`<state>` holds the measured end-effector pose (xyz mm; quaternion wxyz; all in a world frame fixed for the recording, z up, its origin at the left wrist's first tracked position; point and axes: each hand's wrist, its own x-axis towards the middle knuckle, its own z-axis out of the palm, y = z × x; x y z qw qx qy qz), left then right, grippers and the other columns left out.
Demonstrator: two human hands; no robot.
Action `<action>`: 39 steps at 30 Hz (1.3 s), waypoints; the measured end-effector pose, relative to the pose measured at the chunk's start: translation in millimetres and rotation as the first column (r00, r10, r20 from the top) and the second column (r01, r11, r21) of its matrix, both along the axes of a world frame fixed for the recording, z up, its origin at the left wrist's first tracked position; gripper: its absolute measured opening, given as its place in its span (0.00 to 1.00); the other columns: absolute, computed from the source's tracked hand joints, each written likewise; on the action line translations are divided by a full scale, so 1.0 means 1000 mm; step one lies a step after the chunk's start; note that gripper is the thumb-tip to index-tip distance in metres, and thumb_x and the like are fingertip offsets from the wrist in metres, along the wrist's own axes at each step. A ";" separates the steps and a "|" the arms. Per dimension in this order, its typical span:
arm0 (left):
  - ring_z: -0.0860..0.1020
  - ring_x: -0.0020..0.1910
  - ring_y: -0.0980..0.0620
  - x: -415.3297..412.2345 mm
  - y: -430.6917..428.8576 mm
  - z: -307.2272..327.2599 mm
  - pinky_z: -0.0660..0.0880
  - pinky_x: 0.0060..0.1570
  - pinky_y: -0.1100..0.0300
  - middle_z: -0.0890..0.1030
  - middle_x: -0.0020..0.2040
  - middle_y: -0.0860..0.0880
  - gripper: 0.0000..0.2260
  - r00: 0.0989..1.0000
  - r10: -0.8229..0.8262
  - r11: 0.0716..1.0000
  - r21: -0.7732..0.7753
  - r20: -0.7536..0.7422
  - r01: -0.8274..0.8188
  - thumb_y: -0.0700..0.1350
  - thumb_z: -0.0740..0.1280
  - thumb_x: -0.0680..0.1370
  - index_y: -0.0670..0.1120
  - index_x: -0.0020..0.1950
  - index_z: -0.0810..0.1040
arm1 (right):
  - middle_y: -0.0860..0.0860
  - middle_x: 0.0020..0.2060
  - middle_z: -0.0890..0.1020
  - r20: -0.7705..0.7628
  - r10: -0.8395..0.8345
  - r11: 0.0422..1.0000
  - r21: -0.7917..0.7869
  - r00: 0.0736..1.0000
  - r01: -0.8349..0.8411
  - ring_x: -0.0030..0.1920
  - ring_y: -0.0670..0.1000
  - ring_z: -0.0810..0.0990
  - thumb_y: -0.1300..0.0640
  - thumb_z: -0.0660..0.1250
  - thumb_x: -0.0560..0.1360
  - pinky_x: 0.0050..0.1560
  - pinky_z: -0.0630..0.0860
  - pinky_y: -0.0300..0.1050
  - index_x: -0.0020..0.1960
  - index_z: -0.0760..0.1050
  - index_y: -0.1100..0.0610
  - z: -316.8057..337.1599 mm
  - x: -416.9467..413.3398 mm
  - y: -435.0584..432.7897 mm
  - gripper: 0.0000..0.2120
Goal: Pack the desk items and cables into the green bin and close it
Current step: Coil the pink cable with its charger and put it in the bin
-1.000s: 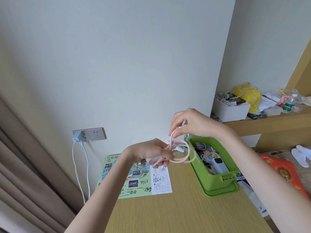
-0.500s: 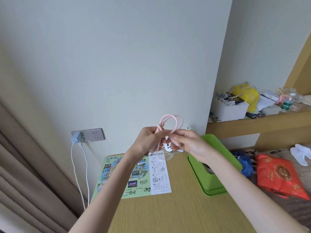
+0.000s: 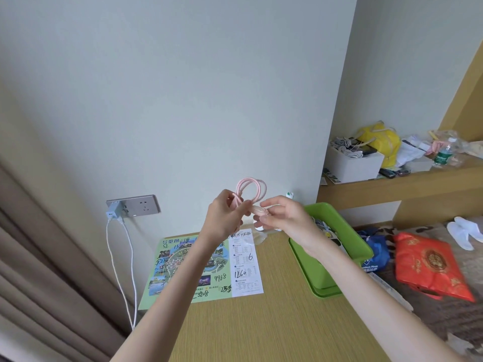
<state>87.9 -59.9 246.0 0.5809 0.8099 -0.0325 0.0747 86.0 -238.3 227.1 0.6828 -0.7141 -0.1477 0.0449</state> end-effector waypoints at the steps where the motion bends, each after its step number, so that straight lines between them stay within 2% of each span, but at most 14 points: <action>1: 0.75 0.29 0.48 -0.001 -0.001 -0.002 0.70 0.27 0.57 0.84 0.38 0.44 0.12 1.000 -0.018 1.000 -0.009 -0.025 0.017 0.45 0.69 0.77 0.37 0.51 0.73 | 0.55 0.44 0.86 0.054 -0.018 0.999 -0.045 0.998 0.021 0.44 0.55 0.86 0.66 0.71 0.73 0.51 0.81 0.53 0.55 0.75 0.58 -0.002 -0.001 0.000 0.12; 6: 0.74 0.25 0.50 -0.001 -0.014 -0.016 0.67 0.23 0.61 0.83 0.32 0.50 0.12 0.993 -0.013 0.998 -0.070 -0.121 0.005 0.45 0.70 0.76 0.37 0.48 0.74 | 0.50 0.36 0.85 0.276 -0.111 0.957 -0.230 0.955 0.178 0.34 0.51 0.84 0.63 0.72 0.71 0.38 0.80 0.50 0.46 0.77 0.55 -0.017 -0.007 -0.004 0.07; 9: 0.74 0.25 0.49 0.000 -0.024 -0.029 0.67 0.23 0.62 0.80 0.26 0.52 0.11 0.975 0.029 0.984 -0.166 -0.222 -0.067 0.47 0.71 0.76 0.40 0.45 0.74 | 0.51 0.33 0.84 0.272 -0.093 0.949 -0.266 0.958 0.168 0.30 0.52 0.81 0.62 0.72 0.71 0.35 0.75 0.44 0.44 0.77 0.56 -0.024 -0.010 -0.015 0.05; 12: 0.75 0.23 0.51 0.000 -0.034 -0.039 0.69 0.24 0.62 0.78 0.25 0.52 0.11 0.952 0.018 0.971 -0.222 -0.304 -0.089 0.47 0.71 0.76 0.41 0.42 0.75 | 0.53 0.32 0.84 0.217 -0.030 0.956 -0.278 0.976 0.092 0.31 0.57 0.82 0.61 0.73 0.71 0.36 0.76 0.45 0.43 0.77 0.58 -0.031 -0.016 -0.030 0.05; 16: 0.72 0.23 0.49 -0.005 -0.051 -0.053 0.67 0.22 0.62 0.80 0.34 0.45 0.12 0.976 -0.073 0.994 -0.091 -0.205 0.055 0.48 0.70 0.77 0.40 0.45 0.74 | 0.58 0.31 0.83 0.106 -0.024 0.982 -0.182 0.994 0.043 0.28 0.56 0.81 0.59 0.72 0.74 0.31 0.77 0.44 0.44 0.78 0.65 -0.033 -0.015 -0.051 0.08; 19: 0.74 0.28 0.49 -0.010 -0.063 -0.058 0.70 0.25 0.60 0.82 0.39 0.46 0.12 0.929 -0.270 0.963 -0.077 -0.252 0.259 0.50 0.67 0.79 0.41 0.51 0.74 | 0.58 0.29 0.82 0.045 -0.113 0.991 -0.067 0.993 0.116 0.26 0.55 0.78 0.59 0.71 0.75 0.29 0.74 0.41 0.44 0.79 0.65 -0.033 -0.008 -0.073 0.08; 22: 0.75 0.30 0.47 -0.012 -0.083 -0.060 0.70 0.25 0.61 0.83 0.43 0.43 0.12 0.888 -0.371 0.925 -0.023 -0.273 0.380 0.50 0.67 0.79 0.42 0.55 0.74 | 0.54 0.32 0.81 -0.007 -0.168 0.984 -0.058 0.986 0.167 0.29 0.46 0.76 0.58 0.72 0.73 0.32 0.72 0.38 0.42 0.81 0.60 -0.040 -0.003 -0.095 0.05; 24: 0.74 0.30 0.46 -0.011 -0.101 -0.060 0.69 0.26 0.59 0.83 0.46 0.39 0.12 0.892 -0.378 0.919 0.013 -0.249 0.393 0.48 0.68 0.79 0.40 0.55 0.74 | 0.52 0.37 0.82 -0.101 -0.174 0.983 -0.078 0.980 0.167 0.36 0.43 0.77 0.54 0.74 0.72 0.40 0.73 0.38 0.42 0.82 0.58 -0.046 0.001 -0.110 0.07; 26: 0.73 0.31 0.44 -0.008 -0.117 -0.061 0.69 0.28 0.55 0.81 0.47 0.35 0.11 0.888 -0.399 0.913 -0.002 -0.229 0.409 0.46 0.67 0.80 0.40 0.56 0.74 | 0.51 0.43 0.83 -0.256 -0.101 0.995 -0.018 0.961 0.100 0.46 0.45 0.81 0.50 0.74 0.70 0.52 0.76 0.42 0.44 0.80 0.57 -0.050 0.005 -0.129 0.11; 28: 0.73 0.31 0.43 -0.004 -0.128 -0.062 0.69 0.27 0.55 0.81 0.47 0.35 0.08 0.877 -0.427 0.899 0.001 -0.221 0.438 0.45 0.67 0.80 0.42 0.55 0.74 | 0.54 0.47 0.84 -0.381 0.013 0.995 0.092 0.924 0.024 0.52 0.50 0.82 0.49 0.73 0.69 0.58 0.77 0.48 0.45 0.79 0.57 -0.054 0.011 -0.147 0.13; 32: 0.73 0.30 0.42 0.007 -0.146 -0.071 0.67 0.24 0.58 0.82 0.41 0.41 0.08 0.885 -0.407 0.909 -0.004 -0.227 0.417 0.46 0.67 0.80 0.42 0.52 0.72 | 0.57 0.47 0.82 -0.520 0.128 0.962 0.271 0.845 0.021 0.50 0.55 0.81 0.59 0.73 0.71 0.53 0.79 0.48 0.46 0.74 0.59 -0.060 0.025 -0.172 0.09; 35: 0.73 0.29 0.43 0.016 -0.156 -0.075 0.68 0.25 0.56 0.82 0.38 0.43 0.14 0.874 -0.408 0.907 -0.010 -0.264 0.421 0.56 0.69 0.76 0.47 0.51 0.73 | 0.56 0.45 0.81 -0.580 0.154 0.937 0.343 0.800 0.069 0.47 0.54 0.81 0.68 0.69 0.73 0.47 0.78 0.45 0.53 0.72 0.60 -0.066 0.037 -0.179 0.11; 37: 0.73 0.29 0.44 0.020 -0.161 -0.078 0.69 0.27 0.52 0.83 0.40 0.44 0.14 0.863 -0.417 0.901 -0.006 -0.287 0.434 0.62 0.71 0.72 0.54 0.46 0.75 | 0.57 0.45 0.82 -0.580 0.187 0.935 0.352 0.793 0.037 0.47 0.55 0.81 0.67 0.71 0.71 0.49 0.79 0.45 0.58 0.73 0.63 -0.069 0.044 -0.181 0.16; 39: 0.75 0.30 0.45 0.026 -0.163 -0.083 0.70 0.28 0.52 0.83 0.42 0.43 0.12 0.858 -0.410 0.906 -0.030 -0.309 0.422 0.60 0.73 0.71 0.55 0.45 0.76 | 0.56 0.44 0.83 -0.567 0.234 0.939 0.343 0.790 -0.031 0.48 0.55 0.81 0.65 0.71 0.70 0.54 0.79 0.47 0.58 0.75 0.65 -0.071 0.050 -0.182 0.17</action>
